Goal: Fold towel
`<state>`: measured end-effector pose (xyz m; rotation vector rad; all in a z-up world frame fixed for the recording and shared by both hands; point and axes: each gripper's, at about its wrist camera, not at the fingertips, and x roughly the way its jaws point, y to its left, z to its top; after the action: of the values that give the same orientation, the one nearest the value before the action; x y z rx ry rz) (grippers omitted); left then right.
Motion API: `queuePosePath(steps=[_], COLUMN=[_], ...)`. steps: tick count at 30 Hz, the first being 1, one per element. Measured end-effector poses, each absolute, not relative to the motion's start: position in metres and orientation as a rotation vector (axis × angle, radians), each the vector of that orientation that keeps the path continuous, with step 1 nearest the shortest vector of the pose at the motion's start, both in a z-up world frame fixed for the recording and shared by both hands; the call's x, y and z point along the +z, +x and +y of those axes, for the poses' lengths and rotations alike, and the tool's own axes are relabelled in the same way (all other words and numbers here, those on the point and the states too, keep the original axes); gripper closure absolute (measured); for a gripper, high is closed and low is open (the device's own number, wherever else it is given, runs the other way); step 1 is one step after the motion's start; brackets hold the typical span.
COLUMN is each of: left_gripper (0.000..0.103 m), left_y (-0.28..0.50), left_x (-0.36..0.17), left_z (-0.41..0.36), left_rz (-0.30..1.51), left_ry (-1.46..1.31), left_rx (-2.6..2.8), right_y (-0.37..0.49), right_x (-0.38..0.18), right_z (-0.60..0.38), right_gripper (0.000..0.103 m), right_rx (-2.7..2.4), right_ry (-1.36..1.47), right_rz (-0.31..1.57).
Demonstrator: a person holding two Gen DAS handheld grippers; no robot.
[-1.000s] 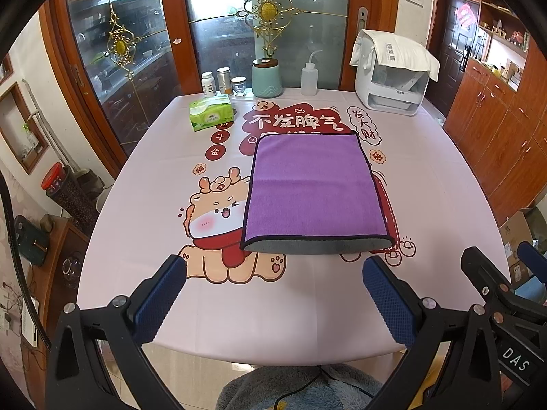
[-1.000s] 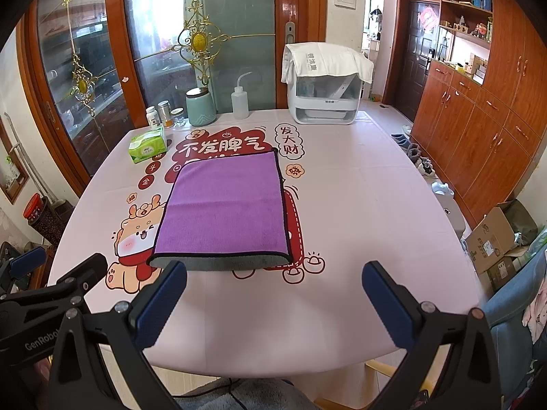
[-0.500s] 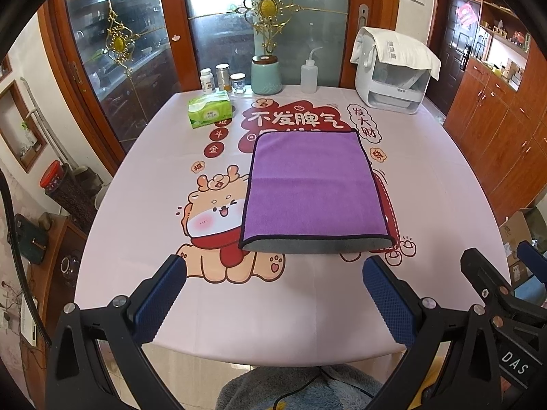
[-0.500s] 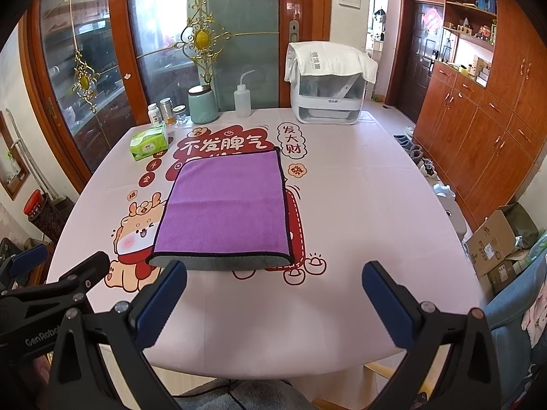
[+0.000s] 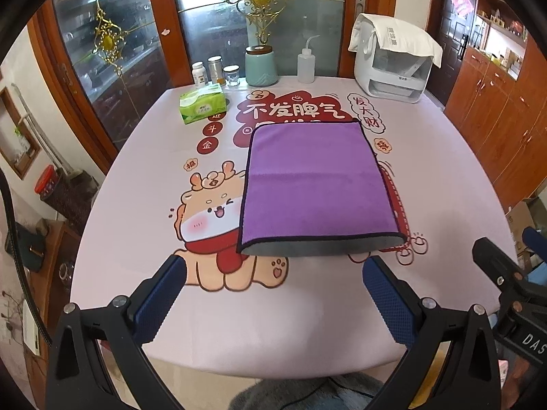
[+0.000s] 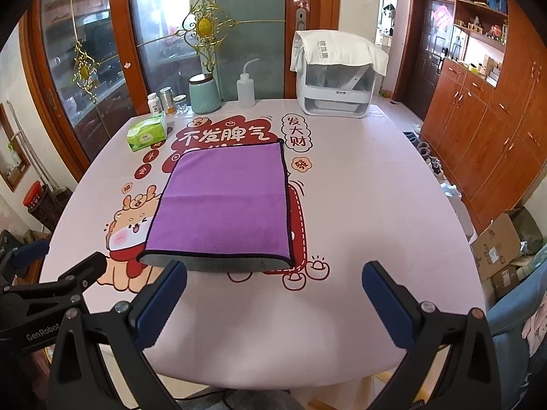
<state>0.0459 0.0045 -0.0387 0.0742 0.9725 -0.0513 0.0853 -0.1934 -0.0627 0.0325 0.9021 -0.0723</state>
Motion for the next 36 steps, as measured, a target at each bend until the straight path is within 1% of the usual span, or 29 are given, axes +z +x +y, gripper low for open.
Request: queuePosePath(steps=[9, 17, 21, 33, 36], left_gripper=[0.000, 0.003, 0.003, 0.003, 0.003], left_y=[0.072, 0.089, 0.093, 0.115, 0.120], left_x=[-0.064, -0.089, -0.099, -0.141, -0.149], left_z=[0.013, 0.019, 0.019, 0.027, 0.031], left_rz=[0.972, 0.965, 0.949, 1.016, 1.025], left_ry=[0.049, 0.084, 0.100, 0.143, 0.157], left_rx=[-0.046, -0.050, -0.063, -0.084, -0.076], right_y=[0.108, 0.123, 0.130, 0.147, 0.150], right_x=[-0.092, -0.119, -0.131, -0.163, -0.169], right_z=[-0.202, -0.201, -0.202, -0.201, -0.202], right_gripper=[0.001, 0.007, 0.007, 0.007, 0.010], right_rx=[-0.062, -0.013, 0.008, 0.027, 0.030], right_ry=[0.023, -0.009, -0.011, -0.066, -0.084], right_rz=[0.930, 0.968, 0.983, 0.996, 0.991])
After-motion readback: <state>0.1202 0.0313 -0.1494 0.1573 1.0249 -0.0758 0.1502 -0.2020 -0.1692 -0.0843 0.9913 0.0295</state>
